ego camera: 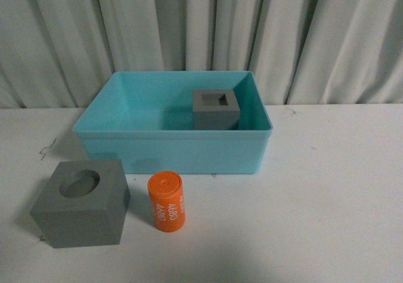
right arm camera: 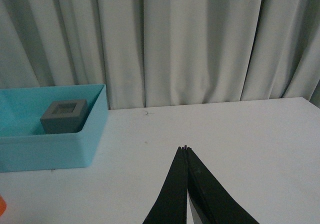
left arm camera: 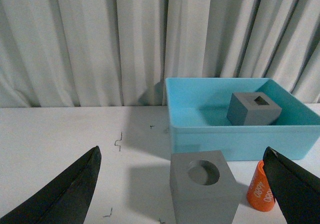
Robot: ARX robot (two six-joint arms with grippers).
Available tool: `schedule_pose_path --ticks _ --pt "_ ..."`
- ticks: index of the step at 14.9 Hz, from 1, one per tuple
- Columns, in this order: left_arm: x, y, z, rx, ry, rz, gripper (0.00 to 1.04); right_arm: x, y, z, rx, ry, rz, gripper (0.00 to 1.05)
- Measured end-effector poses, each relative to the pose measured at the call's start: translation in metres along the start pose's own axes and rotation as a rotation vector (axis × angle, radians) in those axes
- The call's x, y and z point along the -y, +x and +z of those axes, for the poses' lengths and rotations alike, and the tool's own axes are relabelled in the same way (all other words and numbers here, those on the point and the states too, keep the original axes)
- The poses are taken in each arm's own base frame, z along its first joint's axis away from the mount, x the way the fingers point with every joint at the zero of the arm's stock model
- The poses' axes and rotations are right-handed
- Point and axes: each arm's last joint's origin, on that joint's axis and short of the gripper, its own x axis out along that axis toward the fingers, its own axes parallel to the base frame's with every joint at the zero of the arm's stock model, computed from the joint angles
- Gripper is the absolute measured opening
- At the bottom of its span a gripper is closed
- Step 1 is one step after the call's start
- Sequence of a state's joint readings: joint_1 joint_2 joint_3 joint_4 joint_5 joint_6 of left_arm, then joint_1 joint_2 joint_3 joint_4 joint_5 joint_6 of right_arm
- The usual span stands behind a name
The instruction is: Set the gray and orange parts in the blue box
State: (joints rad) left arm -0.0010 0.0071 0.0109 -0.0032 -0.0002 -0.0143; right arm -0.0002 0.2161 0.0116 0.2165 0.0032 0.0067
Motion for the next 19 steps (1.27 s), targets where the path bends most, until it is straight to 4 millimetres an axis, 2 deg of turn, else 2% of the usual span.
schedule_pose_path --ticks 4,5,6,13,14,15,17,18,19 --pt "0.0 0.0 0.0 0.0 0.0 -0.001 0.98 0.0 -0.008 -0.006 -0.048 -0.001 0.0 0.02" --pt "0.0 0.0 0.0 0.0 0.0 0.0 0.98 0.0 -0.014 -0.002 0.006 0.0 0.002 0.02" --pt "0.0 0.0 0.0 0.001 0.0 -0.001 0.98 0.0 -0.014 -0.002 0.003 -0.001 0.001 0.08" --pt "0.0 0.0 0.0 0.0 0.0 0.0 0.98 0.0 -0.014 -0.003 -0.005 -0.001 0.001 0.92" --pt "0.0 0.0 0.0 0.0 0.0 0.0 0.98 0.0 -0.014 -0.003 -0.006 -0.001 0.001 1.0" --pt "0.0 0.0 0.0 0.0 0.0 0.0 0.98 0.0 -0.014 -0.003 -0.005 -0.001 0.001 0.97" --pt "0.0 0.0 -0.001 -0.02 -0.001 0.0 0.98 0.0 -0.014 -0.003 -0.006 -0.001 0.001 0.98" --pt "0.002 0.002 0.001 -0.331 -0.055 0.005 0.98 0.0 -0.014 -0.003 -0.006 -0.001 0.0 0.98" --pt "0.007 0.015 0.013 -0.513 -0.068 0.004 0.98 0.0 -0.014 -0.003 -0.005 -0.001 0.003 0.98"
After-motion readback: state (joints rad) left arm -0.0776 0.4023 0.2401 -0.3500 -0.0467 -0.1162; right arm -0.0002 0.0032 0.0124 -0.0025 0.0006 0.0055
